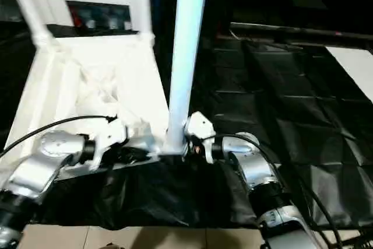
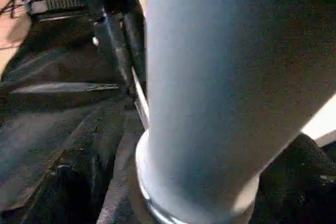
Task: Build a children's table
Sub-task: Rotate leg to tighten
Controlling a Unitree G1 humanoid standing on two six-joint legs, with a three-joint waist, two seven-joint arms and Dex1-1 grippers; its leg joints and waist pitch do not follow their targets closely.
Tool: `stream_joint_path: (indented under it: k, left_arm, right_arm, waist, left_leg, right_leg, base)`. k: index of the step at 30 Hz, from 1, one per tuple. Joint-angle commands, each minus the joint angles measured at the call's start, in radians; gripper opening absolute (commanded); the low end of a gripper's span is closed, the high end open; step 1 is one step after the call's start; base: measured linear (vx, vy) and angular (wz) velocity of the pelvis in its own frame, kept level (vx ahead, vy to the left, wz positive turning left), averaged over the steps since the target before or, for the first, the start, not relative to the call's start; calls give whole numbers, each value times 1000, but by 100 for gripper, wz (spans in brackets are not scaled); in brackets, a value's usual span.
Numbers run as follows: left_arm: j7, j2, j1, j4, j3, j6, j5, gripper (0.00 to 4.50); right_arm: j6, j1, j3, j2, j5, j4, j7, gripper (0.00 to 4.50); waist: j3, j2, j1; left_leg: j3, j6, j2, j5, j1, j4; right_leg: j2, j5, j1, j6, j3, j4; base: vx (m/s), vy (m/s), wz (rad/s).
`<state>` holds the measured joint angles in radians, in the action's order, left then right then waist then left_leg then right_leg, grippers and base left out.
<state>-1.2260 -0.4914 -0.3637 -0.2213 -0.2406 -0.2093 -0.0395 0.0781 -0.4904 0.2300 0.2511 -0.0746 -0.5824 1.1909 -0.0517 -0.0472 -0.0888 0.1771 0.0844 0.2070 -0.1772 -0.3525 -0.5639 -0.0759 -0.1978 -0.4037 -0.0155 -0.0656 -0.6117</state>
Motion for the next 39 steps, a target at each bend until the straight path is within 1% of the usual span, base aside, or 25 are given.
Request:
stream_joint_path:
  k: [1, 5, 6, 7, 8, 11, 12, 15, 17, 19, 20, 21, 22, 23, 24, 26, 27, 28, 29, 30, 33, 34, 37, 38, 39]
  left_arm:
    - [-47, -9, 13, 21, -37, 5, -18, 0]
    - [-69, -25, 16, 29, -42, -5, -23, 0]
    - [-79, -31, 20, 33, -43, -11, -26, 0]
    - [-83, -34, 22, 36, -43, -15, -29, 0]
    - [-90, -39, 25, 40, -46, -22, -33, 0]
    - [-87, -40, 26, 35, -47, -17, -33, 0]
    - [-83, -40, 27, 35, -47, -15, -32, 0]
    - [-25, -18, 15, 11, -37, -15, -17, 0]
    - [51, 15, 1, -8, -24, -22, -1, 0]
    - [114, 50, -7, -7, -9, -45, -1, 0]
    - [114, 51, -7, -7, -9, -45, -1, 0]
    - [146, 63, -12, -6, -7, -57, 8, 0]
    - [205, 93, -18, 0, -7, -87, 23, 0]
    - [225, 103, -19, 3, -7, -97, 28, 0]
    - [266, 125, -25, 1, -5, -112, 39, 0]
    - [326, 163, -32, 0, -10, -141, 60, 0]
    - [350, 178, -35, -1, -14, -148, 71, 0]
    - [378, 195, -38, -2, -19, -155, 84, 0]
    - [395, 214, -40, 1, -24, -163, 88, 0]
    - [414, 239, -45, 0, -31, -168, 88, 0]
    - [433, 280, -56, -3, -50, -170, 87, 0]
    - [433, 283, -59, -6, -50, -164, 85, 0]
    - [426, 281, -61, -8, -49, -154, 86, 0]
    - [413, 272, -60, -7, -48, -143, 86, 0]
    - [400, 265, -58, -3, -48, -134, 83, 0]
  right_arm:
    - [-15, 2, 30, 5, -8, 26, 50, 337]
    - [-25, 4, 38, 9, -16, 37, 72, 304]
    - [-32, 5, 43, 10, -18, 43, 84, 297]
    - [-36, 7, 46, 10, -20, 46, 90, 287]
    - [-39, 9, 50, 12, -21, 50, 96, 278]
    - [-37, 12, 53, 14, -19, 51, 98, 270]
    - [-38, 16, 54, 14, -19, 55, 97, 268]
    - [-38, 27, 48, -4, -11, 49, 54, 266]
    - [-37, 34, 30, -43, 6, 27, -48, 265]
    - [-31, 35, 5, -92, 23, -4, -173, 265]
    - [-31, 35, 5, -92, 23, -4, -174, 265]
    - [-42, 29, -4, -111, 32, -22, -231, 265]
    - [-45, 17, -23, -158, 49, -63, -353, 265]
    - [-46, 15, -27, -173, 53, -72, -388, 265]
    - [-45, 9, -35, -200, 61, -89, -452, 265]
    - [-43, -3, -46, -247, 73, -115, -551, 265]
    - [-51, -9, -50, -266, 76, -125, -583, 265]
    - [-62, -16, -54, -288, 81, -138, -619, 265]
    - [-62, -27, -51, -305, 97, -156, -660, 265]
    - [-54, -44, -49, -324, 110, -179, -699, 265]
    - [-43, -78, -58, -362, 105, -215, -734, 265]
    - [-49, -81, -65, -365, 90, -214, -718, 320]
    - [-63, -85, -80, -367, 66, -212, -689, 337]
    - [-62, -86, -80, -361, 65, -210, -676, 344]
    - [-60, -87, -77, -355, 69, -210, -670, 369]
  waist:
    - [59, 8, -2]
    - [61, 8, -4]
    - [60, 11, -4]
    - [60, 9, -4]
    - [61, 13, -4]
    - [61, 10, -3]
    - [61, 12, -3]
    - [61, 13, -2]
    - [57, 12, -4]
    - [52, 9, 2]
    - [52, 9, 2]
    - [52, 7, 5]
    - [49, 6, 10]
    - [48, 7, 13]
    - [49, 2, 17]
    - [50, 0, 28]
    - [49, -1, 29]
    - [48, 2, 32]
    - [49, -1, 33]
    - [50, 0, 34]
    - [52, 0, 34]
    - [53, 0, 33]
    - [55, 0, 30]
    - [56, -5, 29]
    - [56, -2, 29]
  left_leg:
    - [-1, -43, 27, -180, 5, 59]
    - [0, -44, 27, -169, 6, 57]
    - [0, -44, 27, -171, 6, 57]
    - [0, -43, 27, -170, 5, 57]
    - [0, -40, 27, -171, 6, 57]
    - [0, -38, 26, -173, 6, 56]
    - [0, -36, 26, -175, 7, 56]
    - [0, -31, 26, -186, 8, 57]
    - [0, -23, 27, -208, 12, 59]
    - [-4, 3, 25, -263, 10, 65]
    - [-4, 3, 25, -263, 10, 65]
    - [-9, 16, 24, -280, 9, 67]
    - [-12, 23, 24, -292, 4, 71]
    - [-12, 27, 24, -302, 5, 72]
    - [-15, 32, 23, -312, 6, 71]
    - [-16, 33, 21, -320, 7, 70]
    - [-16, 29, 21, -322, 8, 69]
    - [-15, 26, 22, -327, 11, 69]
    - [-15, 25, 21, -329, 11, 68]
    - [-15, 23, 21, -327, 10, 68]
    - [-13, 16, 21, -315, 7, 66]
    - [-12, 11, 20, -309, 6, 66]
    - [-10, 2, 21, -283, 4, 66]
    - [-9, -3, 21, -265, 2, 65]
    - [-7, -5, 21, -258, 3, 65]
  right_leg:
    - [-59, -98, 53, -231, 48, 59]
    - [-59, -80, 54, -237, 47, 56]
    - [-58, -78, 54, -238, 47, 56]
    - [-58, -76, 55, -239, 47, 56]
    - [-58, -72, 55, -240, 47, 56]
    - [-57, -72, 55, -240, 47, 55]
    - [-58, -75, 55, -240, 47, 56]
    - [-57, -84, 53, -240, 48, 57]
    - [-59, -117, 50, -235, 48, 63]
    - [-62, -243, 51, -202, 49, 74]
    - [-62, -243, 51, -202, 49, 74]
    - [-65, -327, 51, -168, 48, 80]
    - [-64, -377, 50, -145, 45, 85]
    - [-65, -403, 47, -137, 46, 89]
    - [-67, -440, 46, -122, 45, 94]
    - [-66, -464, 41, -111, 44, 98]
    - [-66, -468, 40, -109, 44, 99]
    - [-66, -467, 34, -109, 45, 101]
    - [-64, -464, 34, -108, 44, 101]
    - [-64, -452, 34, -111, 44, 99]
    - [-63, -412, 35, -113, 45, 96]
    - [-61, -386, 35, -116, 46, 95]
    - [-59, -321, 39, -131, 47, 87]
    - [-60, -297, 41, -138, 47, 83]
    - [-59, -287, 40, -143, 48, 83]
  base:
    - [0, 0, 0]
    - [0, 0, 0]
    - [0, 0, 0]
    - [0, 0, 0]
    - [0, 0, 0]
    - [0, 0, 0]
    - [0, 0, 0]
    - [0, 0, 0]
    - [0, 0, 0]
    - [0, 0, 0]
    - [0, 0, 0]
    - [0, 0, 0]
    - [-54, 0, -7]
    - [-52, 1, -9]
    - [-52, 1, -9]
    - [0, 0, 0]
    - [0, 0, 0]
    - [0, 0, 0]
    - [0, 0, 0]
    - [0, 0, 0]
    - [0, 0, 0]
    - [0, 0, 0]
    - [0, 0, 0]
    - [0, 0, 0]
    - [0, 0, 0]
